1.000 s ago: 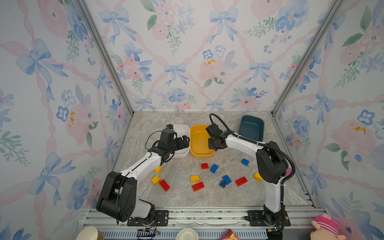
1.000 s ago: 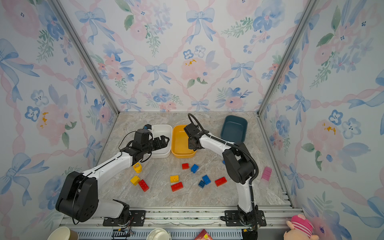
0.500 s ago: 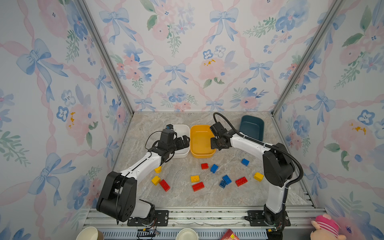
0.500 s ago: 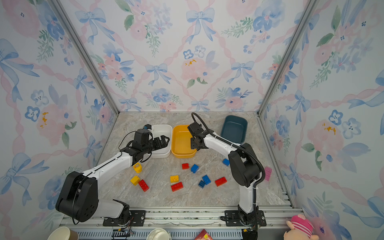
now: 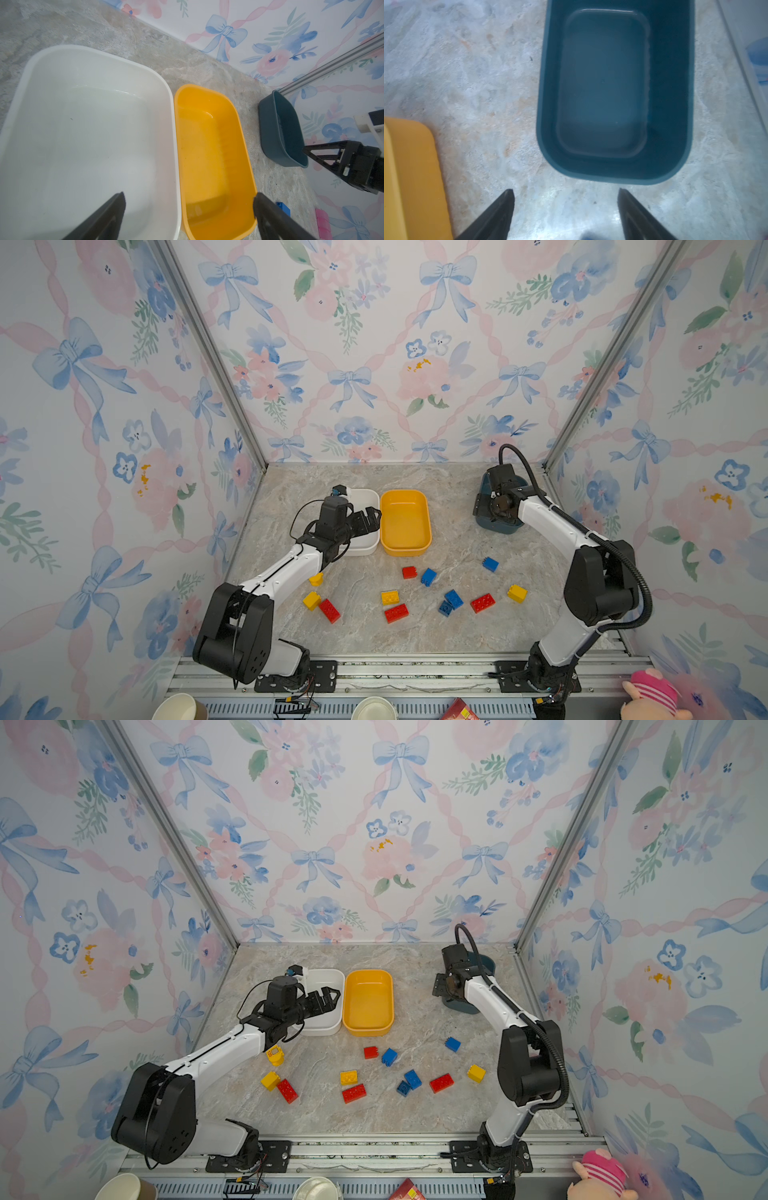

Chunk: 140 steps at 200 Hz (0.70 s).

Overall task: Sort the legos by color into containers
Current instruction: 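Release the yellow bin and grip the teal bin rim with the right gripper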

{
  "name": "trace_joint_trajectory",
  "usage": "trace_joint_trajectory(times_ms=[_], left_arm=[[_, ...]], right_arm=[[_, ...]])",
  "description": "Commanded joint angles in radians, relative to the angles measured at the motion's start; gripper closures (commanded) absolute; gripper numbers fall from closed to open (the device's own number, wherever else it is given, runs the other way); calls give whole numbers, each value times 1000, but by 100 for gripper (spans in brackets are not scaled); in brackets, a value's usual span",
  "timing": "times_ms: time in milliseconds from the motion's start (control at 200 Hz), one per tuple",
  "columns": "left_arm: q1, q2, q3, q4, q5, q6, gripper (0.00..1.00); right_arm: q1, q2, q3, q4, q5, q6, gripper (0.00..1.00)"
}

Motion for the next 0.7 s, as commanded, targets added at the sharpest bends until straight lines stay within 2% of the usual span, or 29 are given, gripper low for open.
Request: trace_joint_trajectory(times_ms=[0, 260, 435, 695], left_arm=[[7, -31, -32, 29, 5, -19, 2], [8, -42, -44, 36, 8, -20, 2], [10, -37, -44, 48, 15, -26, 2], [10, -31, -41, 53, 17, -32, 2]], right_arm=[[-63, 16, 10, -29, -5, -41, 19], [-207, 61, 27, -9, -3, -57, 20], [-276, 109, 33, 9, -43, -67, 21], [-328, 207, 98, 27, -92, -106, 29]])
